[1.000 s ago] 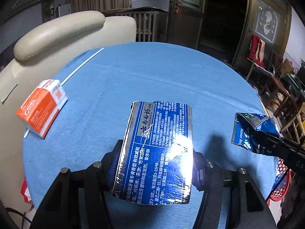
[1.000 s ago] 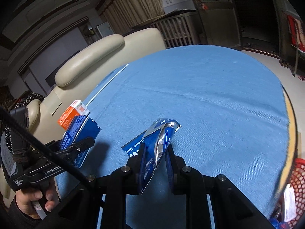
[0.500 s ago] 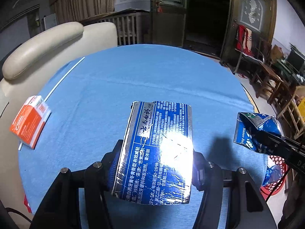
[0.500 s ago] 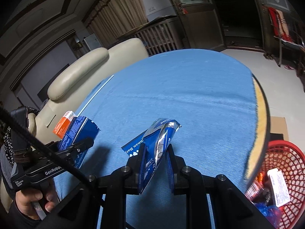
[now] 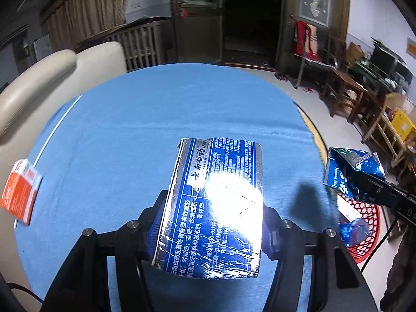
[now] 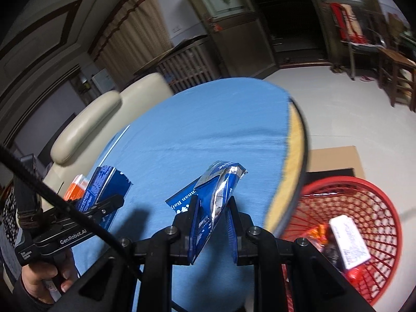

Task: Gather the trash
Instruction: 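Carry the toothpaste box and foil wrapper over the red basket with both grippers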

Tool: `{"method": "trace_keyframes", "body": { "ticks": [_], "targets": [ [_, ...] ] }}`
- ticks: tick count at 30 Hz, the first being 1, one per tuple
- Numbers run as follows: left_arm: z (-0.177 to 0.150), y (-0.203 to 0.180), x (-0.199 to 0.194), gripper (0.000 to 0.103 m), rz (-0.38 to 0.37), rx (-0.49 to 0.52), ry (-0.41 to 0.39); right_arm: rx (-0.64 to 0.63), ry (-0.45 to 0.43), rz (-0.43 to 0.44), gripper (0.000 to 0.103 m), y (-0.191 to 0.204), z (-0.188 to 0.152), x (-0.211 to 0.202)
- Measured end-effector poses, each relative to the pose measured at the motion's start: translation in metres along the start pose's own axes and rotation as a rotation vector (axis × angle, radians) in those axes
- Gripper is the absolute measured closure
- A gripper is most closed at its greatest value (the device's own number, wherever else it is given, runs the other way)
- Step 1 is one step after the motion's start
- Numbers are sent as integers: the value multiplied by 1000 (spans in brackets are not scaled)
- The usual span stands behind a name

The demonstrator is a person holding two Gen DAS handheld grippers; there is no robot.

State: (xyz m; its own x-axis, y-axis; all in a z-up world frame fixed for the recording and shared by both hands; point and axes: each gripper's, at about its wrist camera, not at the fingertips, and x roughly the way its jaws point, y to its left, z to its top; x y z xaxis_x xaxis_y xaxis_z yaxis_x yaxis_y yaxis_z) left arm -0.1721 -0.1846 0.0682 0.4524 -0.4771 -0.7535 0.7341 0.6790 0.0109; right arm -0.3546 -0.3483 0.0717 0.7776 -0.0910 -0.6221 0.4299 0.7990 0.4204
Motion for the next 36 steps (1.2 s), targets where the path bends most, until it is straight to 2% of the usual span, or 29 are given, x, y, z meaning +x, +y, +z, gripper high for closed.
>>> {"method": "trace_keyframes", "body": {
  "ticks": [8,16,23,36],
  "targets": [
    [8,-49,2,41,-74,83,1,88,-61,-105,82,-56,-6,-41],
    [13,-97,2,41,-148,168,3,159,-77,-202,82,-107,-13,-67],
    [13,-128,0,41,-184,228,8,186,-60,-241,82,-126,-20,-68],
    [15,-150,4,41,-216,280,24,204,-16,-273,82,-145,-28,-58]
  ]
}}
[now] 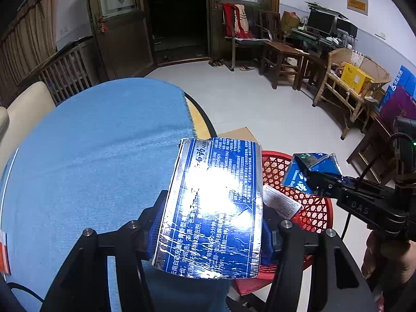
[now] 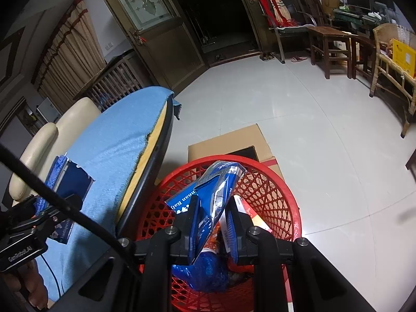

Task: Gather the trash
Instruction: 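Carry the toothpaste box and foil wrapper over the red basket with both grippers, then open both grippers over the basket to drop the wrapper and box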

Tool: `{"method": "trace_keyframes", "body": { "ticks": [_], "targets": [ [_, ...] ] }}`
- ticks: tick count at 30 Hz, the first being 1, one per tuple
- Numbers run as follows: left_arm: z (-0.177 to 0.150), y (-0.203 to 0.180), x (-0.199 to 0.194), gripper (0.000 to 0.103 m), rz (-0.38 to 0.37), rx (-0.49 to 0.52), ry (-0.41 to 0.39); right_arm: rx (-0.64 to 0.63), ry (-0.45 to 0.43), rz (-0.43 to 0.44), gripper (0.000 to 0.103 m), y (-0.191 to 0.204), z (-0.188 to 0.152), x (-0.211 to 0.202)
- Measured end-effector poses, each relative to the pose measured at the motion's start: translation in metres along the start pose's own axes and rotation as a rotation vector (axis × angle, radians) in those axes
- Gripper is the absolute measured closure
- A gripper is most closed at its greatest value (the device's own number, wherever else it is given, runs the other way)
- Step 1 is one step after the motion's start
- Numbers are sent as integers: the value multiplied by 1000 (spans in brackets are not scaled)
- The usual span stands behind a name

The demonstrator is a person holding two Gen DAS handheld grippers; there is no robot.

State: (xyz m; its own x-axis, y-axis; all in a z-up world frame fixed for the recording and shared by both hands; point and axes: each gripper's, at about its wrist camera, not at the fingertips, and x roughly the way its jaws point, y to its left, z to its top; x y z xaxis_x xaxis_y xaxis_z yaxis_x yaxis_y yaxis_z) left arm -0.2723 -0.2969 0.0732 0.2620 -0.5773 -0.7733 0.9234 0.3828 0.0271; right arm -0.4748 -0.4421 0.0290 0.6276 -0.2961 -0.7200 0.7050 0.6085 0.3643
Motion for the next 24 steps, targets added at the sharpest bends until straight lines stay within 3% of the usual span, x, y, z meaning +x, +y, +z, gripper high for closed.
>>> {"method": "trace_keyframes", "body": {
  "ticks": [12,15,16,24],
  "targets": [
    [0,1,2,41,-17,14,1,17,60,-32,79,-7,-2,14],
    [-1,4,1,41,-20,16,0,41,67,-35,56,-12,-3,15],
    [-2,5,1,41,-22,18,0,45,62,-33,33,-12,-3,14],
    [-3,4,1,41,-35,30,1,73,-15,-34,31,-18,4,-11]
  ]
}}
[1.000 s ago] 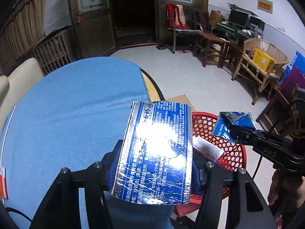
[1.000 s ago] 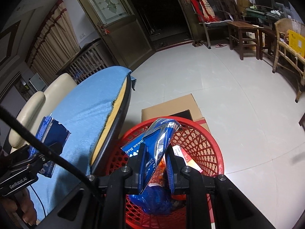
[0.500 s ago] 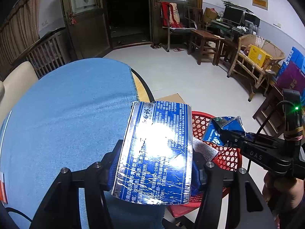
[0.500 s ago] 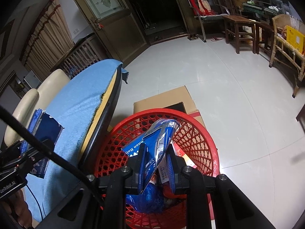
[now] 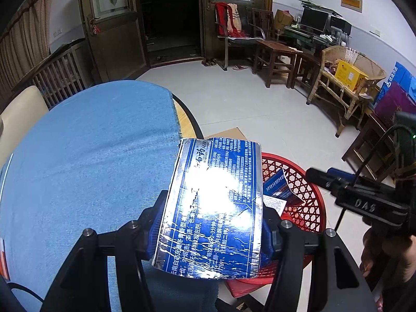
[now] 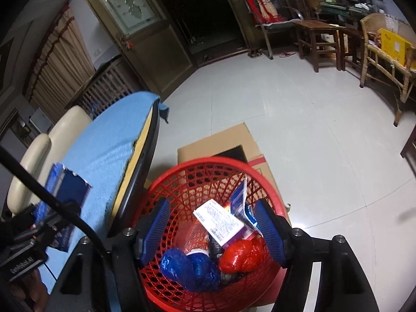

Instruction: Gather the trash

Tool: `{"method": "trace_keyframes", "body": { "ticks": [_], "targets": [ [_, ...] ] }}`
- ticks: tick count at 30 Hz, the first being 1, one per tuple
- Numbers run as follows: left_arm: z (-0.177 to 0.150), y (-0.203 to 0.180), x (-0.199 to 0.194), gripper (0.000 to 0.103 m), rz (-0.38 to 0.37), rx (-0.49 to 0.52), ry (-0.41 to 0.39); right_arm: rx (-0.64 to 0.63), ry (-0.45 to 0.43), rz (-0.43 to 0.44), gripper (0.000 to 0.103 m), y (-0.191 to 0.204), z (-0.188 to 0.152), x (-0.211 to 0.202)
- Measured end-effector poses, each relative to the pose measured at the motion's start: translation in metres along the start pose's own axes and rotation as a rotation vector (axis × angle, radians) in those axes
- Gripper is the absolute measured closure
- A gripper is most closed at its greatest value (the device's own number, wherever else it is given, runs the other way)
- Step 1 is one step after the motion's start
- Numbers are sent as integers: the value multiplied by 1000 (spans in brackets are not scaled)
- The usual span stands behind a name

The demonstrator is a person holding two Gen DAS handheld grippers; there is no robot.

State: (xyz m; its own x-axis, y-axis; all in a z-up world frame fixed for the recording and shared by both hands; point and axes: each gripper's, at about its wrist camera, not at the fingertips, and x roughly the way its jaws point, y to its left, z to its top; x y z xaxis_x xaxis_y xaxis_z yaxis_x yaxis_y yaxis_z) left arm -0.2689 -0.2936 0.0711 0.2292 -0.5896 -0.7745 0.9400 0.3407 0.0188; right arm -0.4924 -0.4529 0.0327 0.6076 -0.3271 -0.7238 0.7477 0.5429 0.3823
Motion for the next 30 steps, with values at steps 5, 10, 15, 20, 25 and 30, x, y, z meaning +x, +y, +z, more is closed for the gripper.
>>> {"method": "trace_keyframes", "body": {
  "ticks": [5,10,15,20,25,30],
  "targets": [
    [1,0,1,41,-17,16,5,25,-52,-9,31,-7,5,-18],
    [4,-4,4,41,-41,41,13,54,-92,-21,31,-18,10,-33],
    [5,-10,14,41,-59,64,50,76,-115,-33,31,-28,13,-44],
    [10,-16,32,37,-74,82,111,89,-129,-39,31,-36,15,-53],
    [12,-24,40,24,-64,101,151,88,-136,-46,31,-39,15,-61],
    [12,-21,31,24,-78,80,142,83,-146,-55,31,-37,15,-69]
  ]
}}
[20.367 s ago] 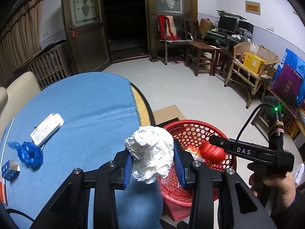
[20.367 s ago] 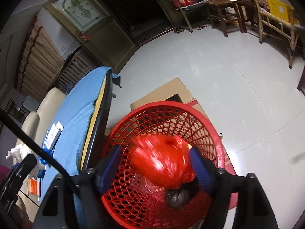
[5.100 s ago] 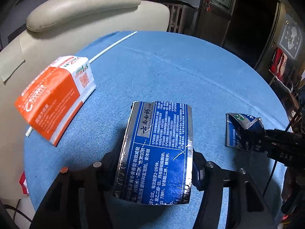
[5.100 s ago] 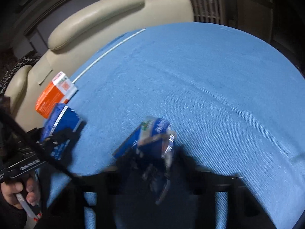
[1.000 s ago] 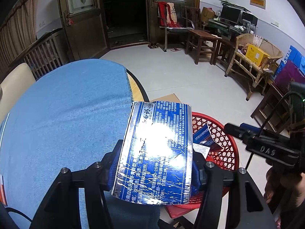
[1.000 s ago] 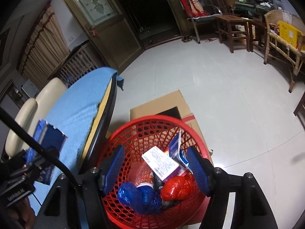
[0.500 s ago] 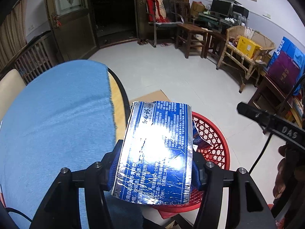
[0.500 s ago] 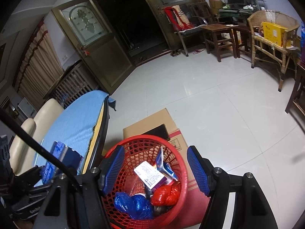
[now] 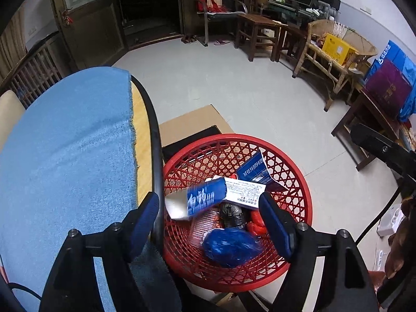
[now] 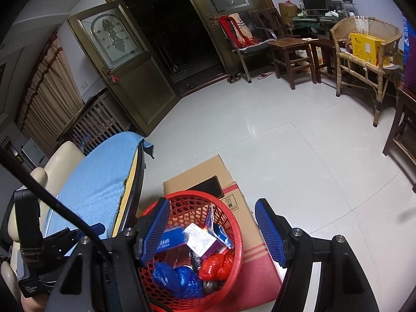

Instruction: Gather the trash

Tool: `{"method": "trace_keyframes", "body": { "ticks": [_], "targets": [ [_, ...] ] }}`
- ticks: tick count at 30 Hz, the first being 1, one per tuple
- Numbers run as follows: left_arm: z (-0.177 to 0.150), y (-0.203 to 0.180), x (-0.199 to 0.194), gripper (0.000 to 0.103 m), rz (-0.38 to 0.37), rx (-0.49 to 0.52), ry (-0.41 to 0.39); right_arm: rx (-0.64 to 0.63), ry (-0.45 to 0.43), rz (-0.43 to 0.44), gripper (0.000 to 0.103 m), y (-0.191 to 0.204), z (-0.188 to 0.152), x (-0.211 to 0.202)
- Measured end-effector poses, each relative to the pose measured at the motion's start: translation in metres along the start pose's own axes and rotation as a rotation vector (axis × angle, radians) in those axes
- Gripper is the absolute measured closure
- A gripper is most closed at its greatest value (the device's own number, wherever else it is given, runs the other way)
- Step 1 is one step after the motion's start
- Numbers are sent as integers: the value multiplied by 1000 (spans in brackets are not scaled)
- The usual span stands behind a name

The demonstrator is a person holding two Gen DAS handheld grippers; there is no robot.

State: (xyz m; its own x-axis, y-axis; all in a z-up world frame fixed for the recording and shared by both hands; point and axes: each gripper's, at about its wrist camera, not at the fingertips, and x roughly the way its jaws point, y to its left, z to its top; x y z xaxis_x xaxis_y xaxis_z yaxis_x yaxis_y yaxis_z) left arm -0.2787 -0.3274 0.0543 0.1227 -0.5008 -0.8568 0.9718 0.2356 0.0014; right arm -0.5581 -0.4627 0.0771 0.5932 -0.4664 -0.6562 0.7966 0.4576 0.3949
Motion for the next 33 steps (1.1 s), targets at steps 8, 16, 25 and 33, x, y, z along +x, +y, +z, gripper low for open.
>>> {"method": "trace_keyframes", "body": {
  "ticks": [8,16,25,33],
  "targets": [
    [-8,14,-29,24,13,-43,-67,-35,-17,6,31,22,-4,-17],
    [-43,37,-73,23,80,-128,-166,-88,11,-15,21,58,-37,-28],
    [-91,70,-115,23,177,-260,-236,-163,97,-29,21,84,-93,-21],
    [-102,66,-139,22,157,-290,-286,-132,78,-26,17,88,-105,-36]
  ]
}}
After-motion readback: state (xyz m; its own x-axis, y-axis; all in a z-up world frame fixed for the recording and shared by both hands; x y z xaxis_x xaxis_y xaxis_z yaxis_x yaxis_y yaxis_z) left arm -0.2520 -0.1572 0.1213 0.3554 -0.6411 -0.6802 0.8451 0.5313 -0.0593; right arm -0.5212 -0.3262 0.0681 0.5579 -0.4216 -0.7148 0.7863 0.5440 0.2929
